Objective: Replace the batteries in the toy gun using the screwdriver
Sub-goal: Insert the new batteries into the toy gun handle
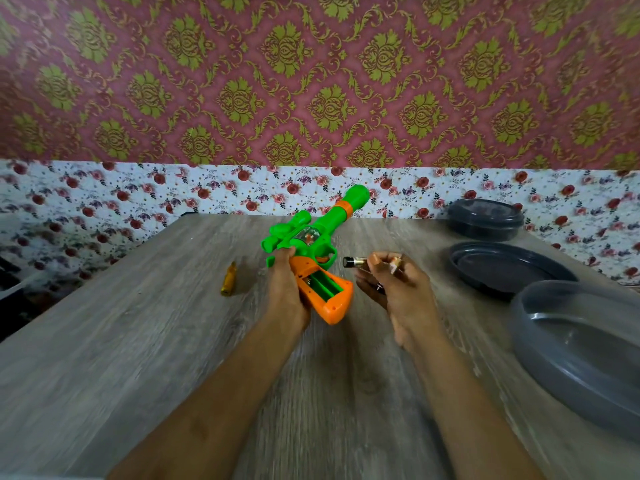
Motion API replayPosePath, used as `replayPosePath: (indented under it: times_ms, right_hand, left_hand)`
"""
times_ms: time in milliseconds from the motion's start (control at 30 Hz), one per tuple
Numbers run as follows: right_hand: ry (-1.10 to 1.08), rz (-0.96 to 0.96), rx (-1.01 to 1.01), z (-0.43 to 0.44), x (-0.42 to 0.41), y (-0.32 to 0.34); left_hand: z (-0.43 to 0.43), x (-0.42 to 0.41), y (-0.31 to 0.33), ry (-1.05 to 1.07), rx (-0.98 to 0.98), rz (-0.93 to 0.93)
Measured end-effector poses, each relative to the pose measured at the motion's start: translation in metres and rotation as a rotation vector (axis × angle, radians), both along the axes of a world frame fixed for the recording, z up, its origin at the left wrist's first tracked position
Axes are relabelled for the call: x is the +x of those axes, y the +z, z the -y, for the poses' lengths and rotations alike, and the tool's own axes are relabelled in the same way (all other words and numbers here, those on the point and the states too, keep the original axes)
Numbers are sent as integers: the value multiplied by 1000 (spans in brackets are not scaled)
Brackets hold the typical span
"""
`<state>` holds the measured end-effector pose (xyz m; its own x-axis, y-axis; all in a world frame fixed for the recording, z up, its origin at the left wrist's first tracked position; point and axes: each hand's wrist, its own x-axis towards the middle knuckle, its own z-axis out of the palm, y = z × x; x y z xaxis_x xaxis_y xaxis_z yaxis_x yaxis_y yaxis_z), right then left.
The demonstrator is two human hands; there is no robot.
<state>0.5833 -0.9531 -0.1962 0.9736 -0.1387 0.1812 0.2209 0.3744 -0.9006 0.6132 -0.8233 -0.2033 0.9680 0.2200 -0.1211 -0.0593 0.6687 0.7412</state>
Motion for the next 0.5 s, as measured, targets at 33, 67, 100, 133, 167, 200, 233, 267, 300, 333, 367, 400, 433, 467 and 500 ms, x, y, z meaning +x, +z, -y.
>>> replayPosePath:
  times_ms: [33, 67, 100, 133, 167, 200, 233, 267, 300, 333, 367, 400, 433, 467, 500]
  right_hand:
    - [-51, 109, -137, -1, -3, 0]
    - [-111, 236, -298, -3, -6, 0]
    - [-172, 364, -459, -5, -8, 0]
    - [-215, 468, -602, -7, -9, -1]
    - [-240, 543, -726, -10, -10, -3]
    - [-258, 595, -840, -12, -10, -4]
    - [-275, 628, -939, -14, -10, -5]
    - [-287, 645, -1006, -15, -11, -6]
    - [-293, 649, -1034, -15, -11, -6]
    - [-289, 644, -1042, -14, -11, -5]
    - [-282, 629, -1043, -12, -13, -3]
    - [-274, 610, -1045, -12, -14, -2]
    - [-271, 599, -1050, -10, -15, -1]
    - [-273, 600, -1059, -9, -16, 0]
    - [-282, 616, -1069, -8, -16, 1]
  left_hand:
    - [0, 1, 0, -5, 5, 11]
    - [0, 3, -2, -9, 4, 23]
    - [0, 4, -3, -15, -7, 32]
    - [0, 5, -4, -24, -22, 38]
    - [-1, 6, -6, -43, -34, 44]
    - [-2, 7, -7, -69, -41, 46]
    - [-3, 7, -7, -94, -51, 48]
    - [-3, 7, -7, -103, -42, 39]
    - [-3, 5, -6, -103, -37, 37]
    - [-3, 7, -7, -98, -41, 36]
    - [-3, 7, -7, -82, -51, 30]
    - [-4, 9, -7, -51, -53, 19]
    - [-3, 9, -6, -23, -49, 13]
    - [-3, 10, -7, 2, -47, 14]
    - [-3, 12, -7, 18, -42, 9]
